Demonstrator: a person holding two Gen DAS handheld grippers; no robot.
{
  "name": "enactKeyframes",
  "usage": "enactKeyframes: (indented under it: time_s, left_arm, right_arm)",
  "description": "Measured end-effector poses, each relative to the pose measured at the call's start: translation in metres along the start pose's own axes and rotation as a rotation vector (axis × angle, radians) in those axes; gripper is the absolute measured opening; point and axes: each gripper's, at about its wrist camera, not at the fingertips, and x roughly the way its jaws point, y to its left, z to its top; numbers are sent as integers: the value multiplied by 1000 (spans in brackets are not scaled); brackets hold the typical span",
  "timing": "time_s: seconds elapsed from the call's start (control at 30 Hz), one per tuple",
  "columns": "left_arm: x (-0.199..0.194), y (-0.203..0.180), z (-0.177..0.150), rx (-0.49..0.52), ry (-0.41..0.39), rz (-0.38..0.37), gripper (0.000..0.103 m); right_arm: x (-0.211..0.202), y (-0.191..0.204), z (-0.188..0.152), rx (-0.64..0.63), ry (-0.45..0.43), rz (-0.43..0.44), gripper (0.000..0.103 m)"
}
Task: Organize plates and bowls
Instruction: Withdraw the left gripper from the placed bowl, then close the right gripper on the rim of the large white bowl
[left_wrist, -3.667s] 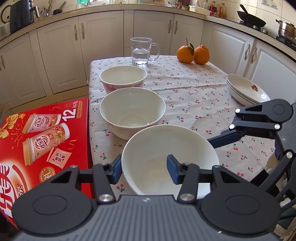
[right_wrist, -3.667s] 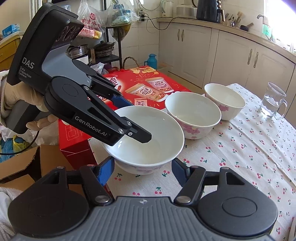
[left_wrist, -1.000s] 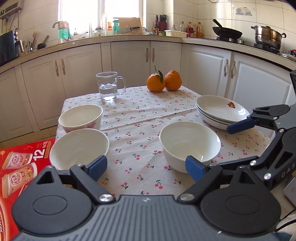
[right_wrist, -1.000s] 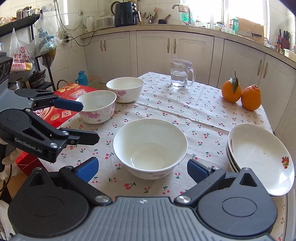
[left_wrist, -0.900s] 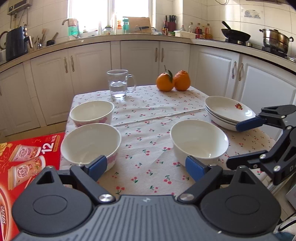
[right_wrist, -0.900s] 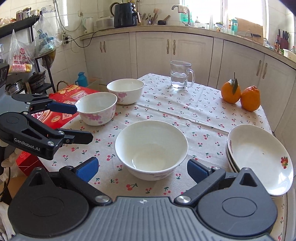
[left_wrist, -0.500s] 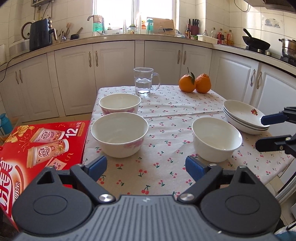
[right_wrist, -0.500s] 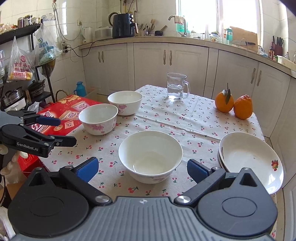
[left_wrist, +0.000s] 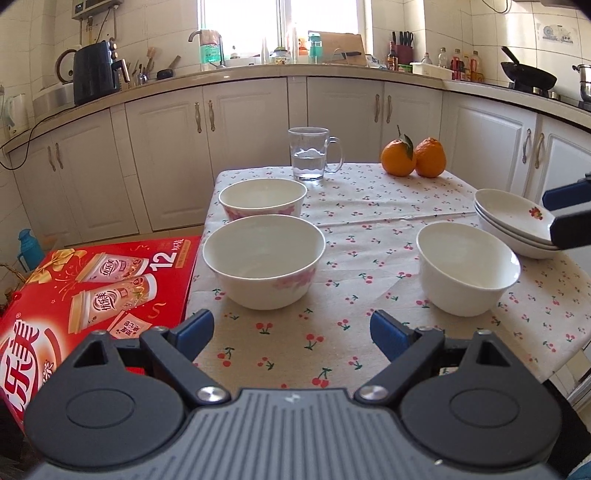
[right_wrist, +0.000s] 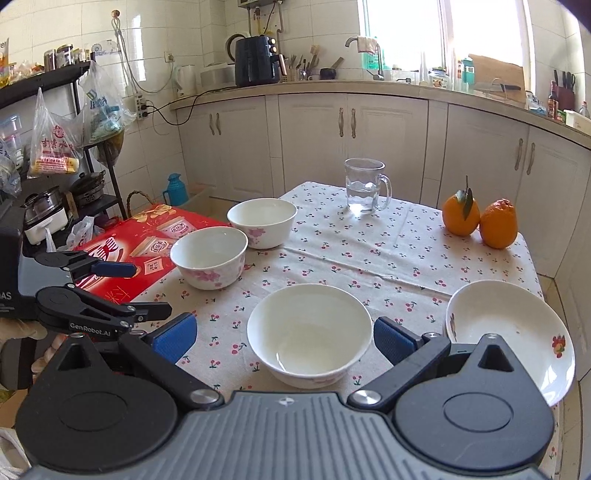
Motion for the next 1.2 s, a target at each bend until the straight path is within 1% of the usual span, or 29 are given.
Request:
enactKeyframes:
  time_s: [0.17,0.27,0.53,0.63,0.73,0.97,1.07,1.2]
  left_arm:
    - [18,10,1,9,-2,3,92]
    - [29,16,4,15,-5,0,92]
    - [55,23,8,51,-2,-8,92]
    - [62,23,10,70,-7,-12,92]
    - [68,23,10,79,-7,-18,91]
    - [73,25,10,76,-16,-19,91]
    - [73,27,12,64,-19,-28,91]
    - [72,30,14,55,-21,-46,91]
  right_arm:
    - [25,6,29,-32,31,73,103]
    - [46,13,48,-45,67,119,103]
    - [113,33,84,-100,163,183,103]
    - [141,33,92,-104,211,213,103]
    - [166,31,101,-91,256,220,103]
    - [207,34,112,-98,331,235,103]
    - [219,36,111,-104,357,250,100]
    - [233,39,112,-111,383,270,92]
